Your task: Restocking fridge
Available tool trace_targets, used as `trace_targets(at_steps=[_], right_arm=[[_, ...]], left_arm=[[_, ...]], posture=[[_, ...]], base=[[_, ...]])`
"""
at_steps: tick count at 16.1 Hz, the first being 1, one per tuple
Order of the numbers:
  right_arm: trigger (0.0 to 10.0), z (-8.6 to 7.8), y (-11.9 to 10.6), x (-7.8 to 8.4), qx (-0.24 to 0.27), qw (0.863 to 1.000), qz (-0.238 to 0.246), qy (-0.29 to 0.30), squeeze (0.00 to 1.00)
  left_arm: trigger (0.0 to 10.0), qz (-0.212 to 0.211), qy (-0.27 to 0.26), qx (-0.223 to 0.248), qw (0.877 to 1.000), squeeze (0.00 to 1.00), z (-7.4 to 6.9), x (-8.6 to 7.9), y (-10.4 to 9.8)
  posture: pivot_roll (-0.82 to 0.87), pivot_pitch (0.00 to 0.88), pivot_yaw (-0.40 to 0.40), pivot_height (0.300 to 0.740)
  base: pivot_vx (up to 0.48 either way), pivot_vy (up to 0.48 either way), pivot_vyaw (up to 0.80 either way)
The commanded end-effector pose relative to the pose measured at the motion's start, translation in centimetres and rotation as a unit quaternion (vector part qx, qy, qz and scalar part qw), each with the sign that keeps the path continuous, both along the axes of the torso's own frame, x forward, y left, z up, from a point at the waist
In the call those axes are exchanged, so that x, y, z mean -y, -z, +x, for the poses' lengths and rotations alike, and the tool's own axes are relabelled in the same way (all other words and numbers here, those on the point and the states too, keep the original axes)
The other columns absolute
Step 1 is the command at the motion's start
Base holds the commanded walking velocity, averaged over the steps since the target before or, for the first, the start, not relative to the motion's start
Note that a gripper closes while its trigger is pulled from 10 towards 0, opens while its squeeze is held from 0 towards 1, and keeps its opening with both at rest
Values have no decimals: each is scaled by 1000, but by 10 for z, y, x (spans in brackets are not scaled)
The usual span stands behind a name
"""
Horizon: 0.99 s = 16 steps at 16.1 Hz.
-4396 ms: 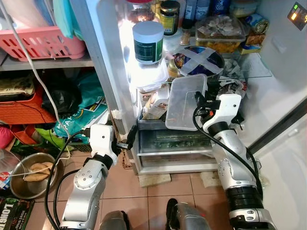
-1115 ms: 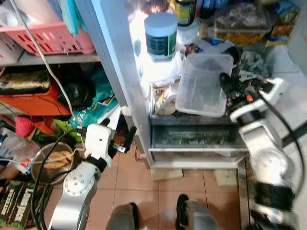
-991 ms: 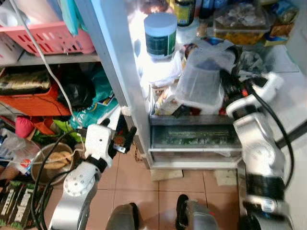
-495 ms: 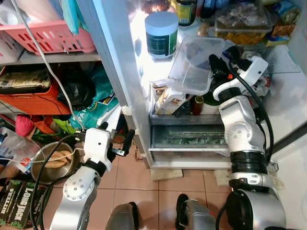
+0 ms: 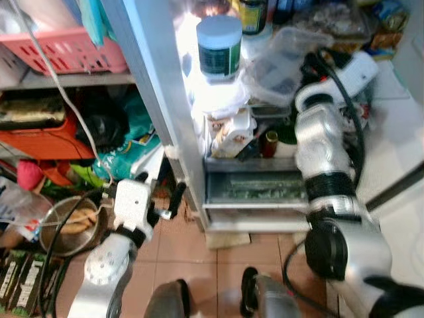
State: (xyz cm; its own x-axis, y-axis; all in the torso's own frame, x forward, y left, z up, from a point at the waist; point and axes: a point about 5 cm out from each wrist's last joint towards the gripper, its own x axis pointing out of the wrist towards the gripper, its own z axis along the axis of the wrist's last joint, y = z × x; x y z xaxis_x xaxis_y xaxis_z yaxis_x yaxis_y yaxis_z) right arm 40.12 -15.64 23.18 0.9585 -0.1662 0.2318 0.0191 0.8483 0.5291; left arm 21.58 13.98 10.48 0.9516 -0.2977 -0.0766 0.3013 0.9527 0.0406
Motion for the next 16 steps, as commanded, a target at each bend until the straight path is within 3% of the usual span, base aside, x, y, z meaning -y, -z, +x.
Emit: trace_targets(at_steps=[1,4,7,8,9,10,13,16], right_arm=[[10000,4,-3,-6,-9,1000,-1,17,0],[10000,9,-10,-13,-24,998,-1,50,0],[10000,13,-18,-30,-25,998,3,50,0],[10000,13,-18,-37,-21,999,23,35,729],[10000,13,-19,-40,-21,999,24,35,729],[10000,13,-19,-46,-11,999,34,13,1000],[10000,11,-24,-60,23,999,10,-21,1000],[10000,9,-20,-59,31,999,10,-32,1000]], left_arm=[[10000,7,-12,-8,1000,0,-6,-4,1],[10000,5,-19,-14,1000,0,-13,-3,1],[10000,3,-26,-19,999,0,-20,-2,0],[10000,3,-29,-21,999,0,-22,-2,0],[10000,3,-30,-22,999,0,-23,-3,-1],[10000,3,-31,-23,999,0,-23,-3,-1],[10000,3,-35,-26,999,0,-23,-3,-1],[10000,3,-37,-26,999,0,-21,-3,-1]], posture=[[197,236,40,740],[212,255,28,740],[227,277,19,740],[230,282,17,740],[231,283,16,740],[231,286,15,740],[222,288,13,740],[219,284,19,740]], base=[[0,0,0],[0,0,0],[0,0,0],[0,0,0],[0,0,0],[0,0,0],[0,0,0],[0,0,0]])
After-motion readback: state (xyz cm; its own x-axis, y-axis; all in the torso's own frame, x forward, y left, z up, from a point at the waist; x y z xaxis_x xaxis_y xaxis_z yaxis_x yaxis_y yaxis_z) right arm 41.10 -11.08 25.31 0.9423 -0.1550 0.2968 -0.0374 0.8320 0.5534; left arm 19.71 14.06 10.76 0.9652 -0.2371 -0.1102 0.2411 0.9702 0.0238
